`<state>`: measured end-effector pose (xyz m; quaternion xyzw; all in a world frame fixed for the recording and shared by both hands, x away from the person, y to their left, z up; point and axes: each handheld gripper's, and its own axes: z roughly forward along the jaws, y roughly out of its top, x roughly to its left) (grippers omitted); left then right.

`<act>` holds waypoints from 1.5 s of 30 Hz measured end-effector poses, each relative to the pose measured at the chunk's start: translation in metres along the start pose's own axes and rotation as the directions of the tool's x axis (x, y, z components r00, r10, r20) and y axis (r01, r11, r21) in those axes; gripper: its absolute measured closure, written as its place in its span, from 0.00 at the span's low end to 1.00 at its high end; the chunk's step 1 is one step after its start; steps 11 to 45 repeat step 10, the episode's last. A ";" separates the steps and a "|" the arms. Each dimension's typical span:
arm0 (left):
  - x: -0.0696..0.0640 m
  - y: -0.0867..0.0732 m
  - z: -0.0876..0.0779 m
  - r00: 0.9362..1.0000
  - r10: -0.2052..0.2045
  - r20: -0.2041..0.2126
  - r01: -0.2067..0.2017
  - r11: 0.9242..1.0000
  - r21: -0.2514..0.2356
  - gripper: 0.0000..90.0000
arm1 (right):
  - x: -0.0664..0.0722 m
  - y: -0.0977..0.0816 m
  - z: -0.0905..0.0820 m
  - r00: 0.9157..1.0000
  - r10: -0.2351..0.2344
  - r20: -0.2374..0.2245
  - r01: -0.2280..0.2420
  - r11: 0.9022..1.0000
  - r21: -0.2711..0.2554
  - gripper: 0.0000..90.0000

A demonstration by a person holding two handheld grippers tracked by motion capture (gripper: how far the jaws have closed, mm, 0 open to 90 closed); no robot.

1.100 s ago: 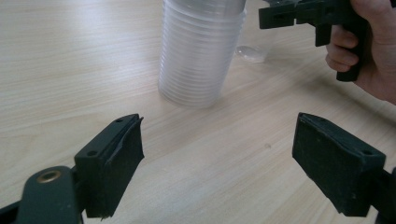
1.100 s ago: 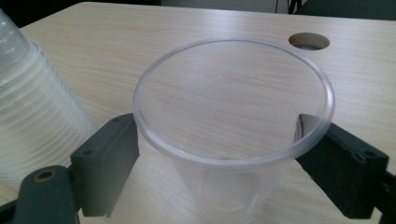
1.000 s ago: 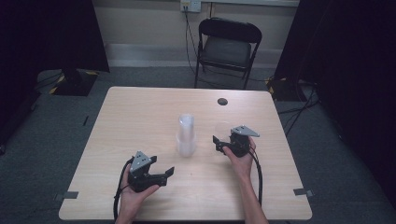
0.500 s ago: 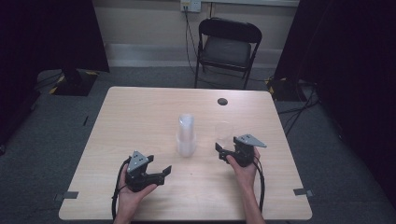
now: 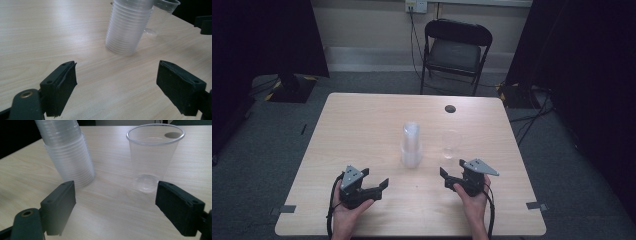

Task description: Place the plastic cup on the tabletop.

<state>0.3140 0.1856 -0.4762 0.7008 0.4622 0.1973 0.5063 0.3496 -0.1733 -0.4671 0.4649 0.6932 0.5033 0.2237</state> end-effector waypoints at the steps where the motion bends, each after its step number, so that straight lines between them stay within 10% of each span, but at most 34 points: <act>1: 0.001 -0.001 -0.001 1.000 0.008 -0.005 -0.008 1.000 0.009 0.18 | 0.001 -0.002 -0.003 1.000 -0.001 0.002 0.001 1.000 -0.014 0.20; 9: 0.011 -0.005 -0.005 0.998 -0.022 -0.058 0.023 1.000 0.000 0.18 | 0.001 -0.018 -0.013 0.999 0.023 0.032 -0.023 1.000 0.006 0.18; 45: 0.011 -0.005 -0.005 0.998 -0.022 -0.058 0.023 1.000 0.000 0.18 | -0.001 -0.019 -0.012 0.999 0.020 0.044 -0.020 1.000 0.013 0.18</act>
